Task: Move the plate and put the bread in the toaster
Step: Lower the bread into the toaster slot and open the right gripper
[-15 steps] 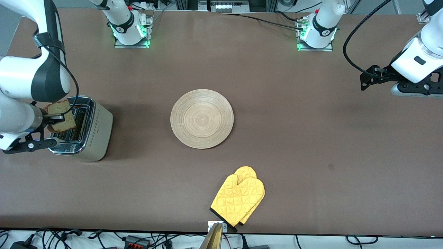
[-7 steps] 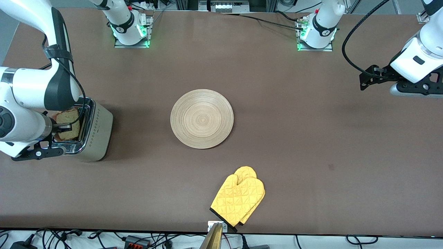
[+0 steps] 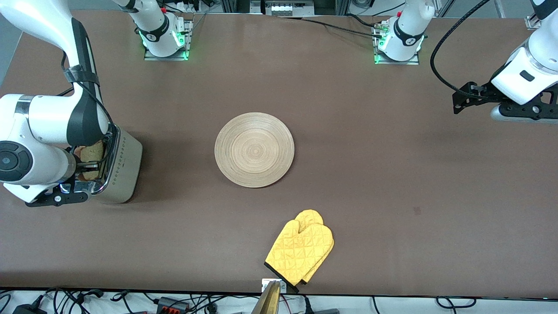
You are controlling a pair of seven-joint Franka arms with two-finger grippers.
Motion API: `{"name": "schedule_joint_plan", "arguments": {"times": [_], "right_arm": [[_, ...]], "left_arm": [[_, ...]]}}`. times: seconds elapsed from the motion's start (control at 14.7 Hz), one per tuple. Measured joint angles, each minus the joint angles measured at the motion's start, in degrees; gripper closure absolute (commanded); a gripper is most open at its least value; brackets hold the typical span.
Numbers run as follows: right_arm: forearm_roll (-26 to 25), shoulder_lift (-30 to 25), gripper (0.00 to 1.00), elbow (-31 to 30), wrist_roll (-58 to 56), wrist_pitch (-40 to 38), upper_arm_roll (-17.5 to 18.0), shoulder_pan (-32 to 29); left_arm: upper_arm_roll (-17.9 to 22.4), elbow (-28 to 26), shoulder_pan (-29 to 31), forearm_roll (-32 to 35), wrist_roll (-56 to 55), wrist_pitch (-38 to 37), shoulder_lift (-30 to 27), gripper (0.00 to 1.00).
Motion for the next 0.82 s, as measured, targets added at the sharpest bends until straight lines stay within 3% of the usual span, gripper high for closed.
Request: {"name": "schedule_joint_plan", "arguments": {"times": [0.41,0.48,0.54,0.68,0.82], "right_arm": [[0.35,0.04,1.00,-0.08,0.08,1.33,0.10,0.30],[0.35,0.04,0.73,-0.09,0.11,1.34,0.10,0.32],[0.38,0.04,0.55,-0.11,0.12,1.35,0.10,0.32],[0.49,0.04,0.00,-0.11,0.18,1.46,0.11,0.31],[0.75,0.02,0.00,-0.09,0.20,1.60,0.11,0.27]], "left_arm": [[0.00,0.00,-0.01,0.00,0.00,0.00,0.00,0.00],[-0.01,0.00,-0.02,0.00,0.00,0.00,0.00,0.00],[-0.01,0.00,-0.02,0.00,0.00,0.00,0.00,0.00],[-0.01,0.00,-0.02,0.00,0.00,0.00,0.00,0.00],[-0.01,0.00,-0.02,0.00,0.00,0.00,0.00,0.00]]}}
